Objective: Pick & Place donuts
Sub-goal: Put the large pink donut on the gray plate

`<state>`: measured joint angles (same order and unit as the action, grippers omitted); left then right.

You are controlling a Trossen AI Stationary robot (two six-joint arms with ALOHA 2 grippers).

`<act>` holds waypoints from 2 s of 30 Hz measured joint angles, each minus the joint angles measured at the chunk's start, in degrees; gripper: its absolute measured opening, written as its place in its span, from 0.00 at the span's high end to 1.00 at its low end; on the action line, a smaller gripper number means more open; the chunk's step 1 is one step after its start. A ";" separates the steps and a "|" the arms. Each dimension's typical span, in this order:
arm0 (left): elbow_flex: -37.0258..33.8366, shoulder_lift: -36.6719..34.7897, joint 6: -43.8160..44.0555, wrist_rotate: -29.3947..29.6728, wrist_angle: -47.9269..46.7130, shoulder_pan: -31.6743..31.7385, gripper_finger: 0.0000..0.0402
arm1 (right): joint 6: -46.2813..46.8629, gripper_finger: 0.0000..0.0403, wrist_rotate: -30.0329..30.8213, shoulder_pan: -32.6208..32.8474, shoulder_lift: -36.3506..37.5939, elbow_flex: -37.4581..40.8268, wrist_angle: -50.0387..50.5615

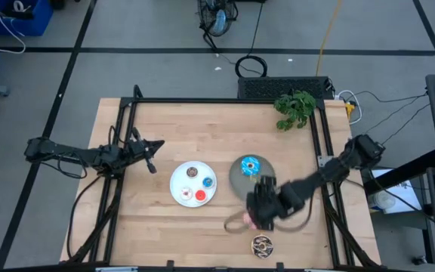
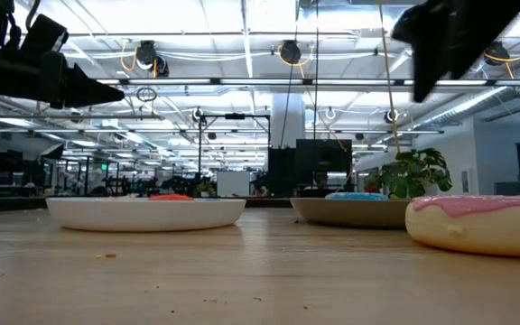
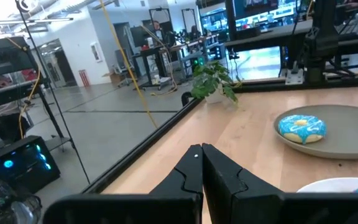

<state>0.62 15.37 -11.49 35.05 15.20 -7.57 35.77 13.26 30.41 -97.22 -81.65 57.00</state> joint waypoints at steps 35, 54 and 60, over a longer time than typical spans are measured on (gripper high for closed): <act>-0.01 0.00 1.55 0.09 -0.42 -0.02 0.98 | 1.09 0.41 -0.09 10.62 -11.67 -1.87 -7.48; -0.02 0.00 1.51 0.07 -0.42 -0.02 0.98 | -8.27 0.53 -5.01 5.23 -17.39 -0.75 -9.48; -0.02 -0.02 1.51 0.07 -0.44 -0.02 0.98 | -7.53 0.61 -5.88 5.12 -17.01 3.73 -15.05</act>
<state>0.60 15.35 -9.98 35.11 14.76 -7.59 28.24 7.38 35.53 -114.24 -77.92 41.94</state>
